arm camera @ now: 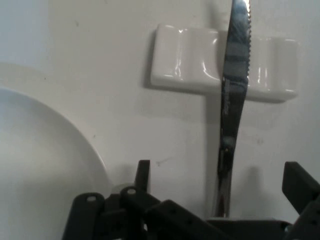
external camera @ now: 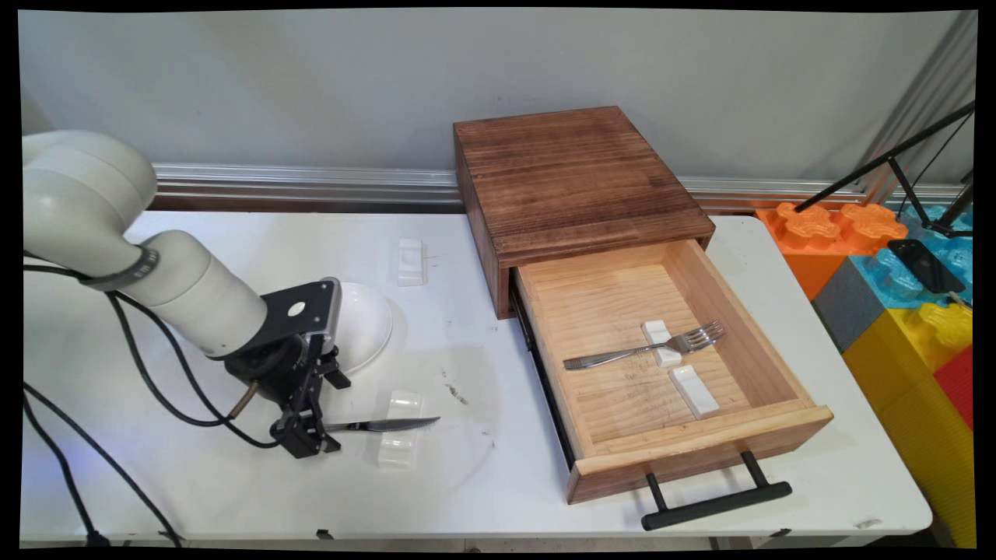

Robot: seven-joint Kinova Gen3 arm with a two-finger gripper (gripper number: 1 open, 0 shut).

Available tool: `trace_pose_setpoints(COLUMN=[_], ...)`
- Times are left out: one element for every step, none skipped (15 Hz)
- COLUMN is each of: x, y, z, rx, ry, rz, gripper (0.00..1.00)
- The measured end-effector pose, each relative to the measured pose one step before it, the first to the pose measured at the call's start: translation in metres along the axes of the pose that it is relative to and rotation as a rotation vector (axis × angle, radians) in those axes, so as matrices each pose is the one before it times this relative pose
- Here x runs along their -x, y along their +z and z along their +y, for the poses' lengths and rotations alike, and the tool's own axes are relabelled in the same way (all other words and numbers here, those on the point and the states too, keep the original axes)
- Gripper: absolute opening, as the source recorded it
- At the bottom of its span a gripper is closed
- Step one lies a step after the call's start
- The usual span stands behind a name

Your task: Pick up the knife from the right of the white plate, then place the picked object into the drawer

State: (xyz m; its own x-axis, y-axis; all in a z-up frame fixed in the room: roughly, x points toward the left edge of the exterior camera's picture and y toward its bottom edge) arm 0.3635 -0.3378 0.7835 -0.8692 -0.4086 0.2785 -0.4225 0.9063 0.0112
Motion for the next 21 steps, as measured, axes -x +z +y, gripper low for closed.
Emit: trace_pose_setpoints(x=[-0.00039,-0.00032,-0.00048,-0.00021,-0.00001,0.00032,0.00031,0.00047,0.00047,0.00038,0.00023,0.00014,-0.00020,-0.00034,-0.00059,-0.00090,-0.00128,-0.00127,-0.00180,-0.00097,-0.00189], y=[0.00235,0.00262,0.00246,0.00183,0.00180,0.00161,0.00119,0.00122,0.00095,0.00066,0.00056,0.00034,-0.00002,-0.00033,-0.00076,-0.00104,-0.00173,-0.00188,-0.00256,-0.00149,-0.00300], z=[-0.00065,-0.00084,-0.00087,-0.00081,-0.00136,-0.00135,-0.00121,-0.00141,-0.00129,-0.00083,-0.00079,-0.00042,-0.00027,-0.00031,-0.00029,-0.00033,-0.00022,-0.00002,-0.00006,-0.00004,-0.00032], rx=[0.00025,0.00130,0.00228,0.00208,0.00163,0.00126,0.00136,0.00118,0.00118,0.00246,0.00369,0.00495,0.00385,0.00367,0.00276,0.00206,0.00190,0.00162,0.00236,0.00106,0.00122], ry=[0.00766,0.00932,0.01148,0.01039,0.00975,0.00834,0.00550,0.00552,0.00465,0.00371,0.00436,0.00364,0.00262,0.00181,0.00061,0.00027,-0.00020,-0.00077,-0.00084,-0.00038,-0.00107], rz=[0.00472,0.00514,0.00571,0.00423,0.00467,0.00332,0.00284,0.00255,0.00255,0.00204,0.00263,0.00250,0.00197,0.00251,0.00289,0.00221,0.00248,0.00273,0.00323,0.00125,0.00293], gripper=[1.00,1.00,1.00,1.00,1.00,1.00,1.00,1.00,1.00,1.00,0.00,0.00,0.00,0.00,0.00,0.00,0.00,0.00,0.00,0.00,0.00])
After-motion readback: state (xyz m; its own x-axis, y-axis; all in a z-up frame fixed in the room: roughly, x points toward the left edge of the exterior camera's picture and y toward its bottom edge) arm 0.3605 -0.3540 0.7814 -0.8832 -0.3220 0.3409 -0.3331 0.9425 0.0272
